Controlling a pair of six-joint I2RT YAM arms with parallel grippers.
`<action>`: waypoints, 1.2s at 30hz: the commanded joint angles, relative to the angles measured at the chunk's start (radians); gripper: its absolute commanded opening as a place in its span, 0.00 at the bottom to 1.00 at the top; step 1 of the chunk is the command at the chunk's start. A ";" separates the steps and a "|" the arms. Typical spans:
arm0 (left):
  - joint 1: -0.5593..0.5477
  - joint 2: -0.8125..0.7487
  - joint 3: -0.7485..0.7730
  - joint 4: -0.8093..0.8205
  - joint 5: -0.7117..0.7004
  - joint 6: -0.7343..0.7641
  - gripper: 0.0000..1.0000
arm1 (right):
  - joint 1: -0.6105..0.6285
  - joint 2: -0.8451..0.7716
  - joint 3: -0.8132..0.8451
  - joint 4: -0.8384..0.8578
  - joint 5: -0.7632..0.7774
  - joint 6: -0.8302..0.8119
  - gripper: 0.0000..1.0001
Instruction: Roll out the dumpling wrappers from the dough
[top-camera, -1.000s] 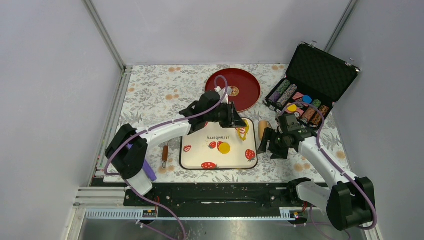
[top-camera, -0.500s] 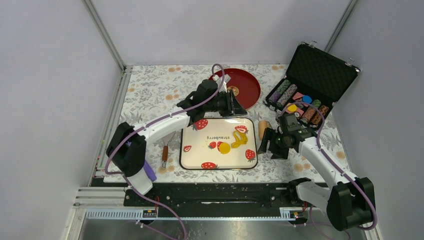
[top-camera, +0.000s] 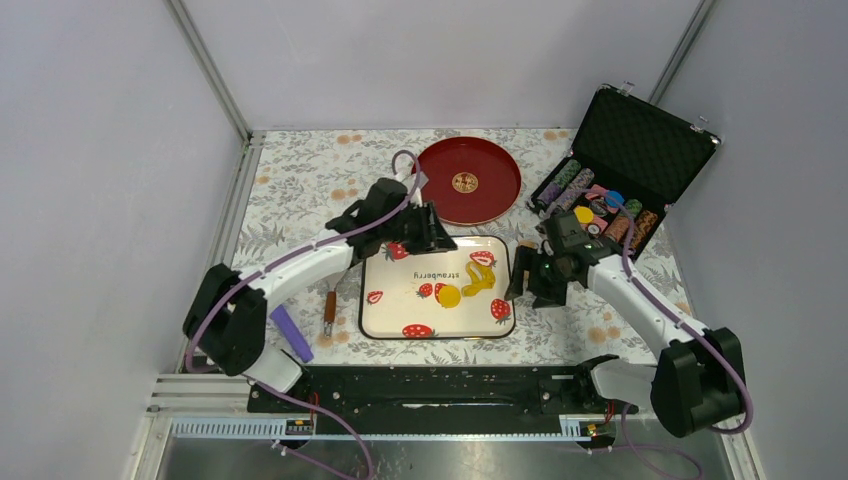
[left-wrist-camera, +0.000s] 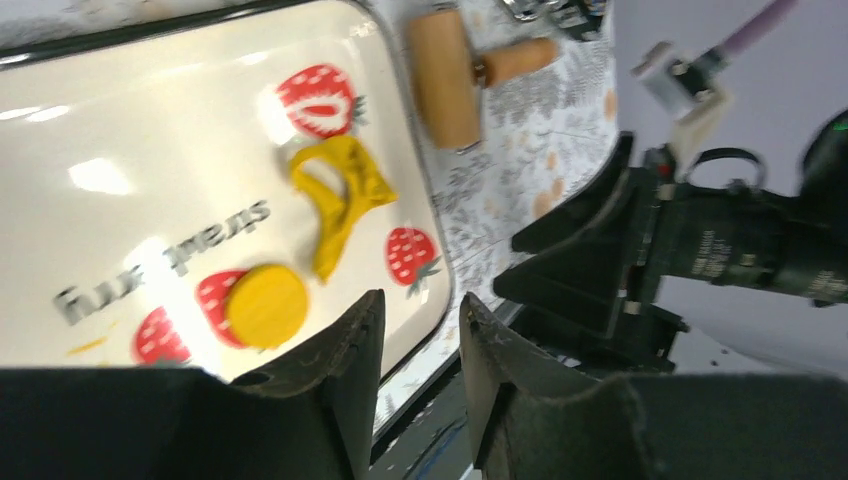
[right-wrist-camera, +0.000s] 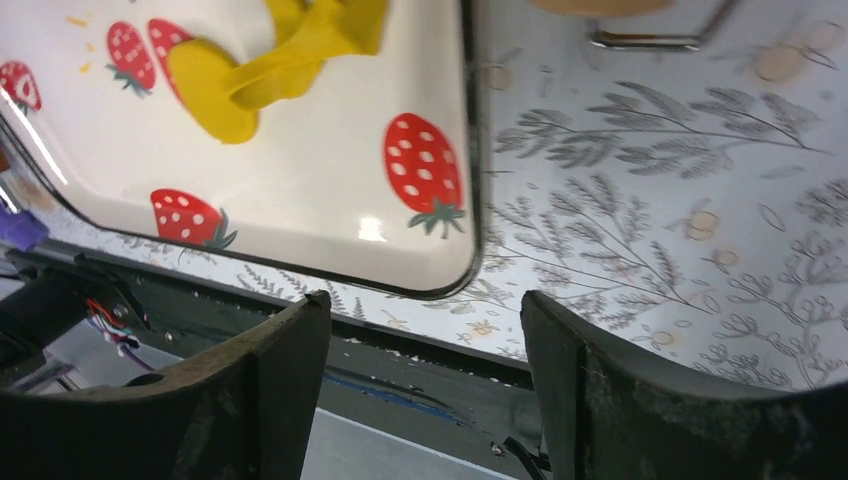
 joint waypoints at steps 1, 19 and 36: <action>0.023 -0.096 -0.073 -0.083 -0.080 0.077 0.34 | 0.100 0.062 0.096 -0.011 0.024 0.006 0.77; 0.153 -0.437 -0.386 -0.262 -0.134 0.114 0.38 | 0.395 0.571 0.529 -0.011 0.080 0.040 0.28; 0.161 -0.506 -0.534 -0.211 -0.121 0.082 0.39 | 0.392 0.744 0.627 -0.141 0.311 -0.039 0.31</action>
